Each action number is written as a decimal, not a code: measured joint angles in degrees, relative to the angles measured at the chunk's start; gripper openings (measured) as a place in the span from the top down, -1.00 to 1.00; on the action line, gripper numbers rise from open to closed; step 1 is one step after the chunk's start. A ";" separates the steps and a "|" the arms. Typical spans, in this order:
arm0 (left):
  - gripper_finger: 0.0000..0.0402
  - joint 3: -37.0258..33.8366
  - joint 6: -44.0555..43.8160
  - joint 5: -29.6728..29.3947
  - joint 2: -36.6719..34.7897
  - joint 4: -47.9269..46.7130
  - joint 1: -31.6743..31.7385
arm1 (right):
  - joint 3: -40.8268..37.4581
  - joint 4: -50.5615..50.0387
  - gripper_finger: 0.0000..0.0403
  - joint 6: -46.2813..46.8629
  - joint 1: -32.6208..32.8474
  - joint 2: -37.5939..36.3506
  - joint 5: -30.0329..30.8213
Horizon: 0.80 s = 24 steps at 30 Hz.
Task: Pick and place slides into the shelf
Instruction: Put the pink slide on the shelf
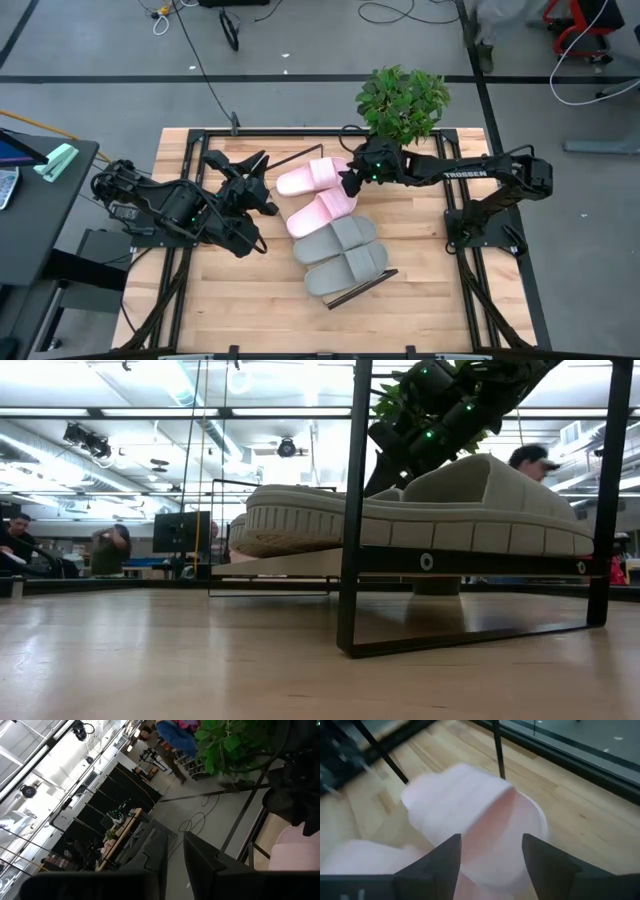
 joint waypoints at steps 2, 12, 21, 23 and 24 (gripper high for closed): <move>0.65 0.00 0.00 0.02 0.00 -0.02 0.00 | 0.02 1.02 -0.07 1.73 0.00 0.06 -0.80; 0.68 0.00 -0.02 1.48 0.00 0.02 0.24 | 0.02 2.95 -0.09 5.10 0.44 1.12 -3.61; 0.63 0.00 0.02 1.58 0.00 0.00 0.26 | 0.04 7.04 -0.10 7.18 0.79 6.15 -1.64; 0.63 0.00 0.04 1.98 0.00 -0.02 0.28 | 0.09 7.22 -0.08 7.11 0.81 6.31 -1.69; 0.63 0.00 0.01 2.05 0.00 0.00 0.28 | 0.09 7.33 -0.07 6.97 0.81 6.33 -1.72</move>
